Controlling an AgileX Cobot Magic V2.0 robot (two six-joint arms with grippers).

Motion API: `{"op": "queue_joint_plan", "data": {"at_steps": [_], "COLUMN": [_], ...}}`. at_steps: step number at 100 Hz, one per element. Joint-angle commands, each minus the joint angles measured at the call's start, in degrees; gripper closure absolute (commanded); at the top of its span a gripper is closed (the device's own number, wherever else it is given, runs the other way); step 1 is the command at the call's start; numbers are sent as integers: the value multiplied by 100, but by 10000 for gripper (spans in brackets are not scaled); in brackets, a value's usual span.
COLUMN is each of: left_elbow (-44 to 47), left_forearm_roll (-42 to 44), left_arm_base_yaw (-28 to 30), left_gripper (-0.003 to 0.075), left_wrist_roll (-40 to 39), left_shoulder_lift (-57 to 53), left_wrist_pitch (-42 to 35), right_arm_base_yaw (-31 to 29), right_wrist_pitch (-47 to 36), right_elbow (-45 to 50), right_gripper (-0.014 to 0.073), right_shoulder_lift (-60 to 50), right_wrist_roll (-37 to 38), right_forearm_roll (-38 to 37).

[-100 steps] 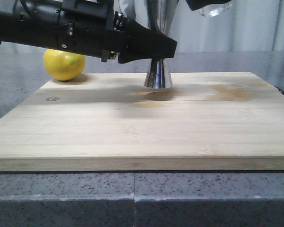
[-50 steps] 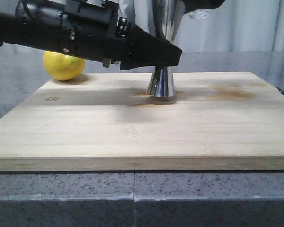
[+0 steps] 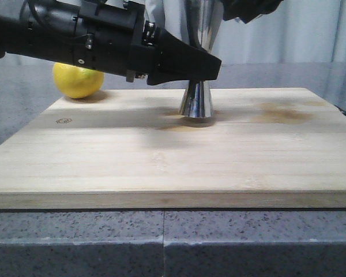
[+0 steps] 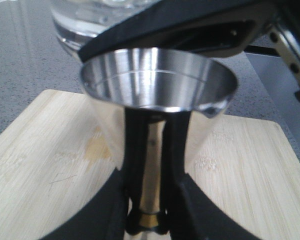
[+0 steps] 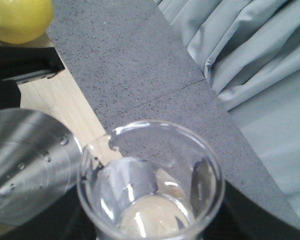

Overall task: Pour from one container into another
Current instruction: 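Lift the beaker with the right gripper over the jigger's cup, then tilt the beaker with the right gripper, pouring liquid into the jigger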

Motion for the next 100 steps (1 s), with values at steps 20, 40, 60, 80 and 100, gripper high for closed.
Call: {"op": "queue_joint_plan", "data": {"at_steps": [20, 40, 60, 80, 100], "left_elbow": [-190, -190, -190, -190, -190], "left_forearm_roll": [-630, -696, -696, -658, -563], "left_arm_base_yaw": [-53, -53, -53, -53, -53], "left_gripper": [618, 618, 618, 618, 618], "left_wrist_roll": [-56, -56, -56, -56, -56], "left_shoulder_lift": [-256, -256, -256, -256, -256], "left_wrist_pitch": [251, 115, 79, 116, 148], "right_arm_base_yaw": [15, 51, 172, 172, 172], "right_wrist_pitch": [-264, -264, -254, -250, -240], "right_elbow": [-201, -201, -201, -201, -201], "right_gripper": [274, 273, 274, 273, 273], "right_shoulder_lift": [-145, -145, -145, -145, -145], "right_wrist_roll": [-18, -18, -18, -18, -18], "right_forearm_roll": [-440, -569, -864, -864, -1108]}}
